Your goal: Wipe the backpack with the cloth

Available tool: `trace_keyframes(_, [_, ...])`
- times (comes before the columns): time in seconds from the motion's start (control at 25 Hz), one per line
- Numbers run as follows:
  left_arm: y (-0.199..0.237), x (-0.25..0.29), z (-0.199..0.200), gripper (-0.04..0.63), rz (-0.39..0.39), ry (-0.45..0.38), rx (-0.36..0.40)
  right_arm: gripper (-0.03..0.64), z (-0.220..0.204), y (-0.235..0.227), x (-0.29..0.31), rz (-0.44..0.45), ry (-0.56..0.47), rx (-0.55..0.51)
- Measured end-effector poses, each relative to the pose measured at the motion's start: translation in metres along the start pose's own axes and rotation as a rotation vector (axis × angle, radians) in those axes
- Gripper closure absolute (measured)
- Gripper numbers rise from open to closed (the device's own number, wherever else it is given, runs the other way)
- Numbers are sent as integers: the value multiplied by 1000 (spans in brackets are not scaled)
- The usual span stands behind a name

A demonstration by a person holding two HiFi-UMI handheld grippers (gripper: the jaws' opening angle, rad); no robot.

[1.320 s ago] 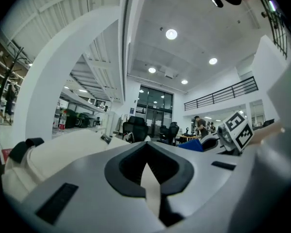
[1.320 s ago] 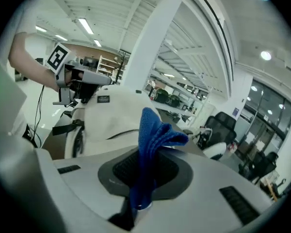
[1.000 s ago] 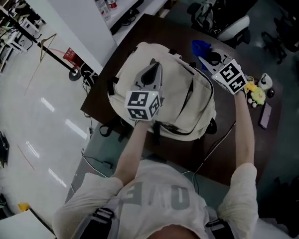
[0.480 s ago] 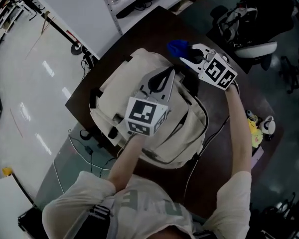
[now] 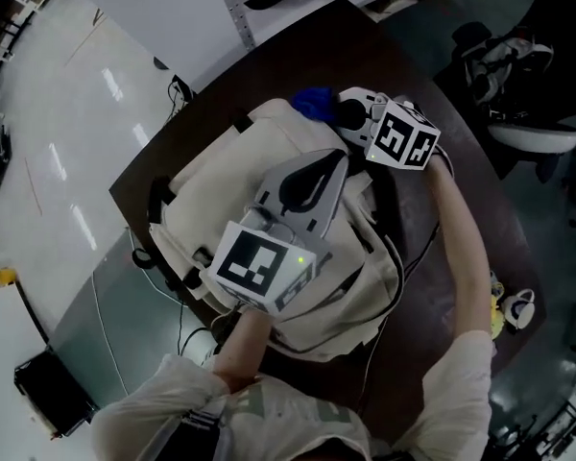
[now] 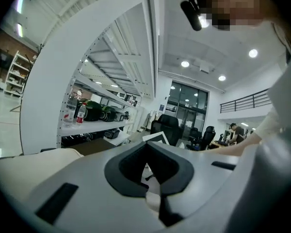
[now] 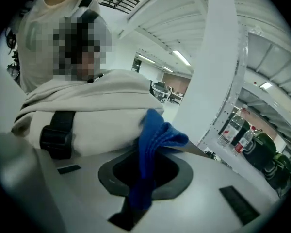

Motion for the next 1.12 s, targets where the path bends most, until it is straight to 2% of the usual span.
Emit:
trace_keyframes(0.08, [2,-2,2,592,-9,-11,-27,575,4,5,10,25,-19,-32])
trace_keyframes(0.28, [6,-3,0,592,4,-5,-24,575,5,15,8,69,-4,-89])
trace_keyframes(0.52, [8,-3,-1,592,16,-14,-34,575,-1,49,-10,88,20,-48])
trace_keyframes(0.6, [6,-2,-2,592,30,-13,-14,575,-4,63,-17,97,20,-20])
trace_keyframes(0.76, [-4,2,-5,592,64,-1,93,575,-7,82,-29,75,22,24])
trace_keyframes(0.84, [-9,2,-5,592,71,-8,116,575,-6,90,-33,69,27,32])
trace_keyframes(1.0, [-15,-2,-5,592,43,-38,22,575,-4,105,-40,70,41,35])
trace_keyframes(1.12, [-23,-4,-12,592,39,-25,23,575,-2,116,-47,66,45,43])
Point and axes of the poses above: the fingertips, and each gripper's own axes: x forward along the fingers, y to its left, z out of its top, the point moved 8 cm from there along -x, backward along the fingers, and after that the axes turned 7 degrees about -x, right-handed, at the moved point
